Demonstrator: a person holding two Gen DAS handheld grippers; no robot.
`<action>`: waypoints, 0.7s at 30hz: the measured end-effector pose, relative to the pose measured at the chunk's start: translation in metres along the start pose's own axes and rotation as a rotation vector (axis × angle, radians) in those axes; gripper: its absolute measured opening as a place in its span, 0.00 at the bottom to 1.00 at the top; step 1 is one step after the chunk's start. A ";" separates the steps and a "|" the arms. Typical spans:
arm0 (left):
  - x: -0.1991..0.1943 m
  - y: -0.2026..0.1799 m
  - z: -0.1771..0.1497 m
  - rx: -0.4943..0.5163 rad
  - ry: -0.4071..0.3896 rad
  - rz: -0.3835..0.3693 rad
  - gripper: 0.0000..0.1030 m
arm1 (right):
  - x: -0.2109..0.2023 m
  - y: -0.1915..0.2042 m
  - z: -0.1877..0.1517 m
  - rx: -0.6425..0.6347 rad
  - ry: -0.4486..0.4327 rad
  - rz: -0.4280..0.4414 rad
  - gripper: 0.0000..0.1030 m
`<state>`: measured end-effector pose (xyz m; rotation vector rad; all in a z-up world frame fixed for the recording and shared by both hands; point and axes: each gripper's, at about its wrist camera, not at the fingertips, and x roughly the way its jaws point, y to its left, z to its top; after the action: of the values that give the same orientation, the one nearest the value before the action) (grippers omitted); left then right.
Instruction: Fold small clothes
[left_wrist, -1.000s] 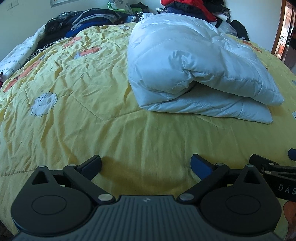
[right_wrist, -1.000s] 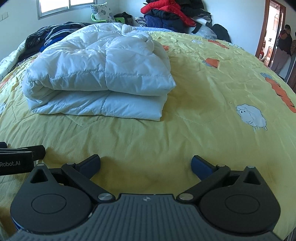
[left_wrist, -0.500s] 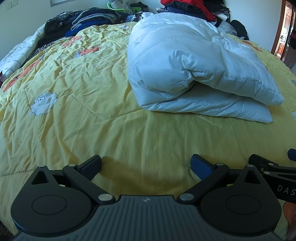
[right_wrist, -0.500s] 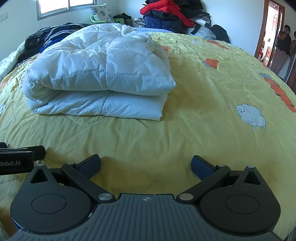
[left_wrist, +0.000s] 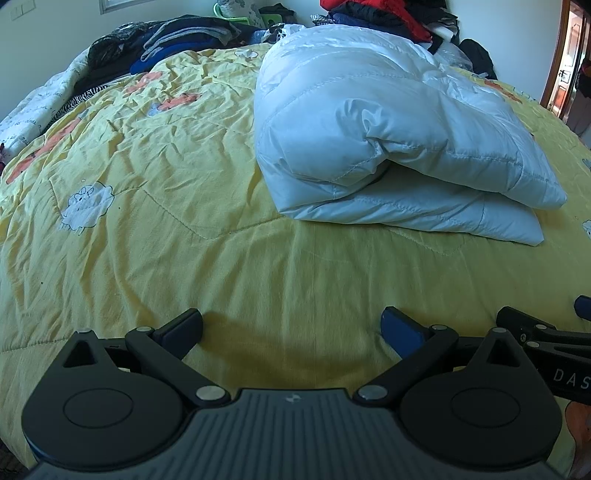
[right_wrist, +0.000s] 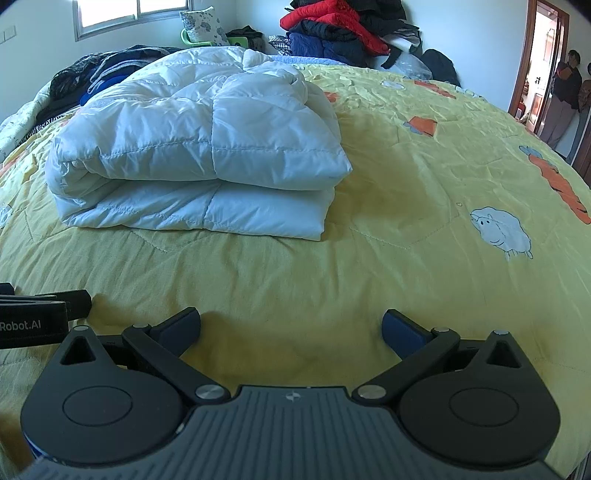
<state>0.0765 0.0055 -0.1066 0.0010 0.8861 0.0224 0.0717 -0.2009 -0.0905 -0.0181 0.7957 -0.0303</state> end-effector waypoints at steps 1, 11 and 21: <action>0.000 0.000 0.000 0.001 -0.001 0.000 1.00 | 0.000 0.000 0.000 0.000 -0.001 0.000 1.00; 0.000 0.000 0.000 0.003 0.001 -0.003 1.00 | 0.000 0.001 -0.001 -0.001 -0.004 0.001 1.00; 0.000 0.001 -0.001 0.004 0.000 -0.004 1.00 | 0.000 0.001 0.000 -0.002 -0.005 0.001 1.00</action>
<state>0.0762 0.0060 -0.1072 0.0028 0.8858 0.0170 0.0716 -0.2004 -0.0906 -0.0195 0.7912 -0.0284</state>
